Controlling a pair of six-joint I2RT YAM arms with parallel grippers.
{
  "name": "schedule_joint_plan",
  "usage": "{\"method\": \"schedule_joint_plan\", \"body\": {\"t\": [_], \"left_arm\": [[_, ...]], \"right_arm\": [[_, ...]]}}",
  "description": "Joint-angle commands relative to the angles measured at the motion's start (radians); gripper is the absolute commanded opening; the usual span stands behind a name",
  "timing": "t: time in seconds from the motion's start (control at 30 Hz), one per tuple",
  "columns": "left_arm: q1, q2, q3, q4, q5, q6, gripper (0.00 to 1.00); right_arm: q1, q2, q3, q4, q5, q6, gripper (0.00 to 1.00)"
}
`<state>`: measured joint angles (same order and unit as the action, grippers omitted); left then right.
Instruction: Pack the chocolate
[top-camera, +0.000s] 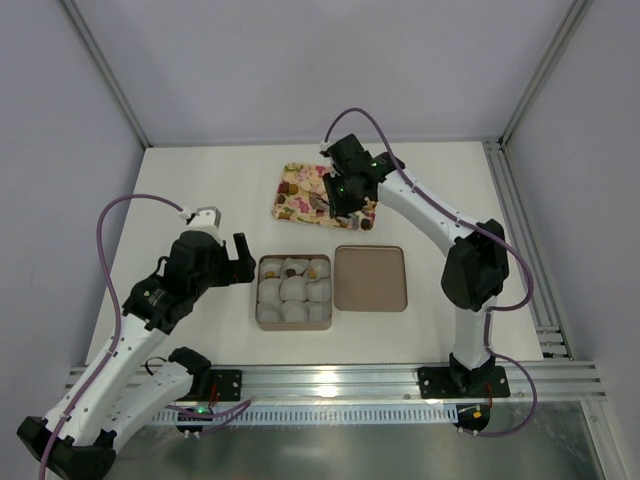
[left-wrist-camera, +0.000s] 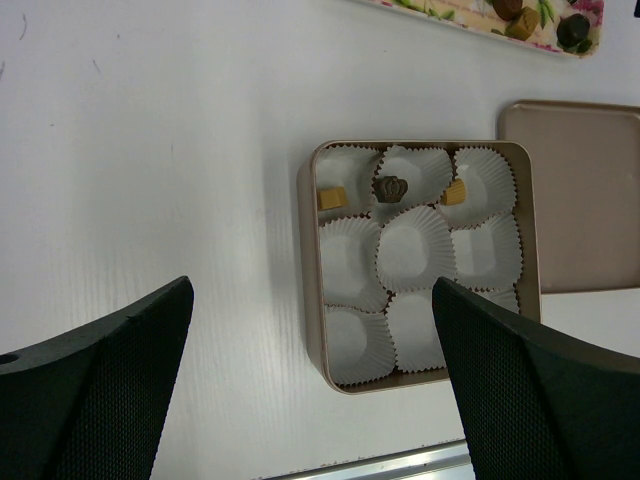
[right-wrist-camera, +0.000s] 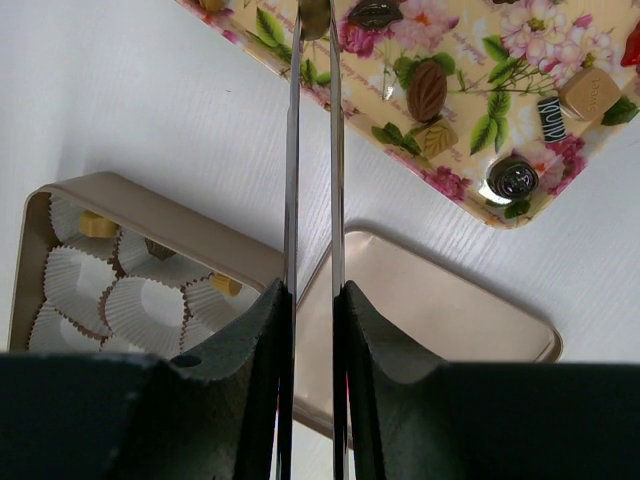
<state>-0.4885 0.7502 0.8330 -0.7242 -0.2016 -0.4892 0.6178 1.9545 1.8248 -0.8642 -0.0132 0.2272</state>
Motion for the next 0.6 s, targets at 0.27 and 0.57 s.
{"method": "schedule_joint_plan", "body": {"t": [0.27, 0.57], "left_arm": [[0.004, -0.006, 0.000, 0.003, -0.015, 0.001, 1.00], [0.004, -0.005, 0.000, 0.003, -0.013, 0.000, 1.00]], "right_arm": [[0.049, -0.282, -0.162, 0.033, -0.021, 0.029, 0.28], [0.221, -0.437, -0.321, 0.037, 0.009, 0.092, 0.29]]}}
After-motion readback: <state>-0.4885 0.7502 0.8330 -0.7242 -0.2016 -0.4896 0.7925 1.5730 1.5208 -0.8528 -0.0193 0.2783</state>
